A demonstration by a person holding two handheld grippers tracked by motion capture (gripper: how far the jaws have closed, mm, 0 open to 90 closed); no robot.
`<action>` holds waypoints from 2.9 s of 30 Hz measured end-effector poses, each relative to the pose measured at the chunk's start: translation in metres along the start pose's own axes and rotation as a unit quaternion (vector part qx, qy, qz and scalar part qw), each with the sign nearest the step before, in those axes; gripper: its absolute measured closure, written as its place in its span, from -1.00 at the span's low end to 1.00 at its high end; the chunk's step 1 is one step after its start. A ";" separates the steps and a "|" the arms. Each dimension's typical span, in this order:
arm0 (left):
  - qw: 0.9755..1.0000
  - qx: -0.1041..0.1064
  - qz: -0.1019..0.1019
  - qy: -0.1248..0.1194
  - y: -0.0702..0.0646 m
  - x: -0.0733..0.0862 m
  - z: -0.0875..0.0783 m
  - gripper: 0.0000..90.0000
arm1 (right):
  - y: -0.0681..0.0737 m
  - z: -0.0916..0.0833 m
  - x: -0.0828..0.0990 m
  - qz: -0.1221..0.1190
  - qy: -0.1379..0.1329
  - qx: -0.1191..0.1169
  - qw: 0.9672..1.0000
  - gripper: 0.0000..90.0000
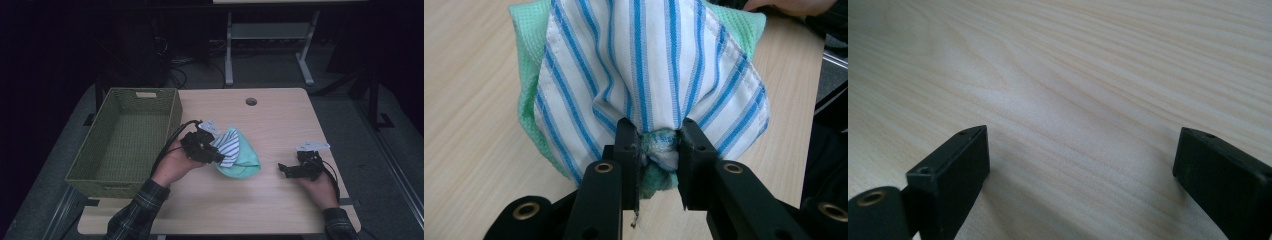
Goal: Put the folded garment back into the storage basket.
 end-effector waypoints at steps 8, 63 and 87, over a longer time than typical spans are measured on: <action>1.000 -0.015 -0.003 -0.004 0.008 -0.002 -0.021 0.64 | 0.000 0.000 0.000 0.000 0.000 0.000 1.000 -0.83; 0.976 -0.164 -0.136 -0.044 0.077 0.077 -0.147 0.63 | 0.001 0.001 0.000 0.007 0.008 0.007 1.000 -0.98; 0.949 -0.214 -0.232 -0.024 0.113 0.151 -0.153 0.63 | 0.001 0.001 0.000 0.007 0.008 0.008 1.000 -0.98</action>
Point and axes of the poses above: each handheld gripper's, and its own axes: z roughly forward along the jaws, x roughly out of its underside, y roughly to its left, the point moved 2 cm from there along z, roughly forward along the jaws, and after that the axes turned 1 degree about -y, right-handed, at the moved point
